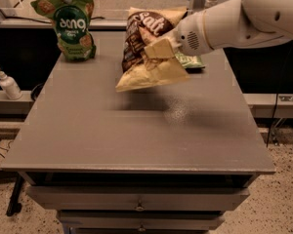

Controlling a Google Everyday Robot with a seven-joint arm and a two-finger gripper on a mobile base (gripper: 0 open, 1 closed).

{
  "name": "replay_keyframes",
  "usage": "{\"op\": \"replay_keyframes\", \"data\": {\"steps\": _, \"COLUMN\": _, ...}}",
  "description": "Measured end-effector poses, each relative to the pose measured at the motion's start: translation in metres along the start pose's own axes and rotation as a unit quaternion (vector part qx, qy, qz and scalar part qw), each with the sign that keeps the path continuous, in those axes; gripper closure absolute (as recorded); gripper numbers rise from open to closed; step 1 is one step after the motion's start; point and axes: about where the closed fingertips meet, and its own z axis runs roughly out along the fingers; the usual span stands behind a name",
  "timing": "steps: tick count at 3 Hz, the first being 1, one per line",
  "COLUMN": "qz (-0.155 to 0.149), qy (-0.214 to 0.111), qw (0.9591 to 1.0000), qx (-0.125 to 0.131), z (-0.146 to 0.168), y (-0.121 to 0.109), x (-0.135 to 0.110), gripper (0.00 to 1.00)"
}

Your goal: Move brown chip bag near green rice chip bag

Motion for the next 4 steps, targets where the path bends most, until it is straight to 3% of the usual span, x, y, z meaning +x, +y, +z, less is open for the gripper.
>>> {"op": "replay_keyframes", "data": {"steps": 1, "qz": 0.022, "qy": -0.026, "qw": 0.9992, "qx": 0.023, "z": 0.028, "y": -0.028, "x": -0.018, "gripper": 1.0}}
{"op": "replay_keyframes", "data": {"steps": 2, "qz": 0.041, "qy": -0.035, "qw": 0.9979, "qx": 0.035, "z": 0.062, "y": -0.042, "x": -0.027, "gripper": 1.0}}
{"op": "replay_keyframes", "data": {"steps": 4, "qz": 0.079, "qy": -0.035, "qw": 0.9954, "qx": 0.041, "z": 0.128, "y": -0.047, "x": -0.025, "gripper": 1.0}}
